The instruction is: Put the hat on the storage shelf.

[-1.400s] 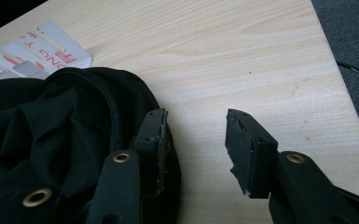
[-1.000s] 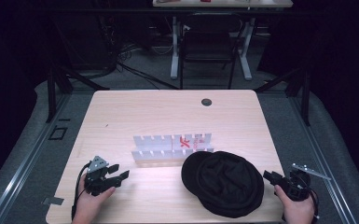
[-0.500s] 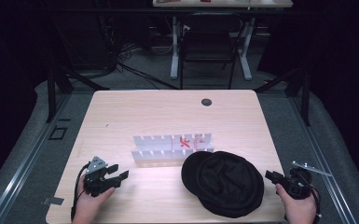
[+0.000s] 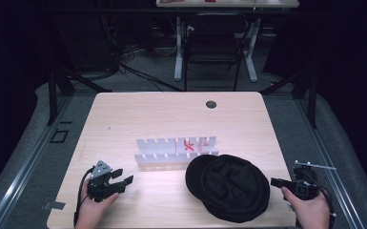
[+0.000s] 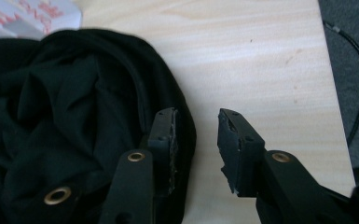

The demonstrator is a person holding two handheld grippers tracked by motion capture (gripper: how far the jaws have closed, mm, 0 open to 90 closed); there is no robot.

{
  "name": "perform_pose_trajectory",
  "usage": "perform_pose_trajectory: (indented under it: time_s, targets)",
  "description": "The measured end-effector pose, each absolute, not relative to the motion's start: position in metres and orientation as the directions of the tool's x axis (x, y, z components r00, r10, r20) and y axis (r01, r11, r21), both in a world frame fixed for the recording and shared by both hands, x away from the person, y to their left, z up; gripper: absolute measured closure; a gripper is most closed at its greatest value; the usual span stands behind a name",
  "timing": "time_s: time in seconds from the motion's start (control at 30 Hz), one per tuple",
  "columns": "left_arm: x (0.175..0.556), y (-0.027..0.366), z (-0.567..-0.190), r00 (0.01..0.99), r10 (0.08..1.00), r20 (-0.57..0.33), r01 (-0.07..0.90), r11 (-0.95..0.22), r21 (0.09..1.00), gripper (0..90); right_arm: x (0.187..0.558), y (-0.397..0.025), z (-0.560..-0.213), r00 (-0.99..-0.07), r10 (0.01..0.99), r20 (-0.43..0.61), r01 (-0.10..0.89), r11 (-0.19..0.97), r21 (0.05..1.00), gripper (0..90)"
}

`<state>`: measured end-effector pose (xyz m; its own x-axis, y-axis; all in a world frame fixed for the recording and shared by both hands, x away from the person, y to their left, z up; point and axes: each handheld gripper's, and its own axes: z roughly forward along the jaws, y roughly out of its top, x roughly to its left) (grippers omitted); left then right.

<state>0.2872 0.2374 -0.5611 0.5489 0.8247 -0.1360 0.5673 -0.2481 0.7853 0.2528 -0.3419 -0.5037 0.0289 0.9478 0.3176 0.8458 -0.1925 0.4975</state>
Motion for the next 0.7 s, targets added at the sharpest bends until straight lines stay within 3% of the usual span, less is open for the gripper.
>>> perform_pose_trajectory:
  time_s: [0.23,0.33,0.43,0.7]
  targets:
    - [0.287,0.236,-0.562,0.544,0.827,-0.139,0.566,-0.240,0.788,44.2,0.255,-0.342,-0.491,0.012,0.961,0.276,0.910,-0.124,0.395,64.6]
    - [0.287,0.235,-0.563,0.547,0.826,-0.134,0.566,-0.247,0.787,44.2,0.256,-0.333,-0.496,0.037,0.950,0.311,0.904,-0.165,0.395,64.6]
    - [0.288,0.235,-0.563,0.547,0.826,-0.134,0.566,-0.247,0.787,44.2,0.257,-0.329,-0.495,-0.014,0.967,0.255,0.941,-0.073,0.330,65.2]
    - [0.288,0.238,-0.562,0.538,0.831,-0.140,0.571,-0.237,0.786,44.2,0.265,-0.322,-0.500,-0.011,0.971,0.239,0.966,-0.051,0.255,73.0]
